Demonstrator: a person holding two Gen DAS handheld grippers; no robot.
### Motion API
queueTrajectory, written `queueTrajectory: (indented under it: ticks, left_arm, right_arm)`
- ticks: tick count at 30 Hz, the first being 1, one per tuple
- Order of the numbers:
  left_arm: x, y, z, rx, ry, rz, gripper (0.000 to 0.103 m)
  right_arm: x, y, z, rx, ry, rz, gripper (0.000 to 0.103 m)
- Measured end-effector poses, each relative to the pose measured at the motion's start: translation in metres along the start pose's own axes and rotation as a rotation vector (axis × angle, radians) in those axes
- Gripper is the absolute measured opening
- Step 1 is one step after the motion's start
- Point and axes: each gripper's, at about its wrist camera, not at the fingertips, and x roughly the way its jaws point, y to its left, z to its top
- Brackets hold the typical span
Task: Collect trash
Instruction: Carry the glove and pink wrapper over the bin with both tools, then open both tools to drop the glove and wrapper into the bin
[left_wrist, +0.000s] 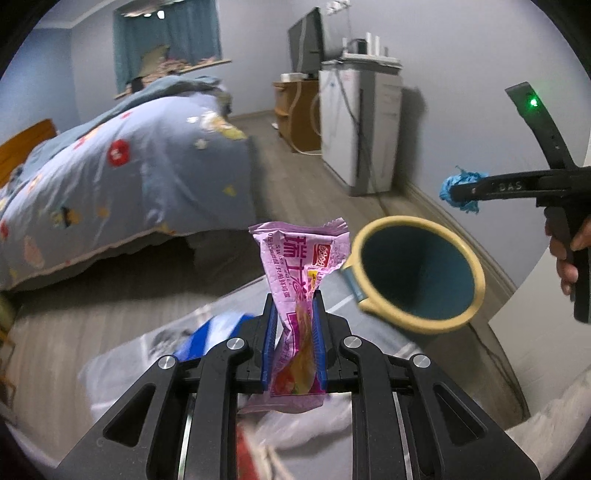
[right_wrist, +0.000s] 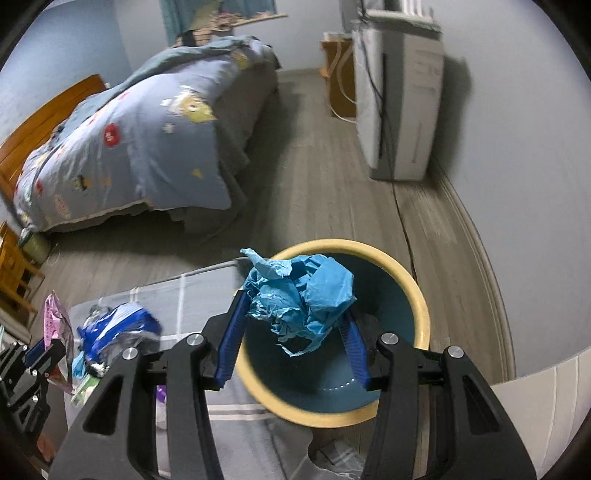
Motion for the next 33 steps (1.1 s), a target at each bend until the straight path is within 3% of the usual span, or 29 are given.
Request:
queueTrajectory:
  ticks: [9, 18, 24, 26, 30, 33]
  left_arm:
    - [0.077, -0.057, 0.027, 0.048, 0.057, -0.143, 0.019]
    - [0.145, -0.103, 0.028, 0.076, 0.122, -0.219, 0.02]
    - [0.165, -0.117, 0.024, 0.093, 0.13, -0.226, 0.032]
    - [0.166, -0.117, 0.024, 0.095, 0.124, -0.23, 0.044]
    - [0.166, -0.113, 0.022, 0.089, 0.11, -0.215, 0.054]
    - [0.159, -0.109, 0.022, 0.082, 0.09, -0.212, 0.068]
  right_arm:
    - [0.037, -0.041, 0.002, 0.067, 0.062, -0.029, 0.048]
    - [0.073, -0.076, -0.008, 0.159, 0.154, -0.072, 0.049]
    - [0.083, -0.082, -0.011, 0.185, 0.172, -0.07, 0.055]
    - [0.086, -0.084, -0.011, 0.188, 0.175, -0.078, 0.057]
    - [0.086, -0.083, -0.01, 0.206, 0.17, -0.071, 0.064]
    - [0.084, -0.082, -0.009, 0.202, 0.162, -0.072, 0.071]
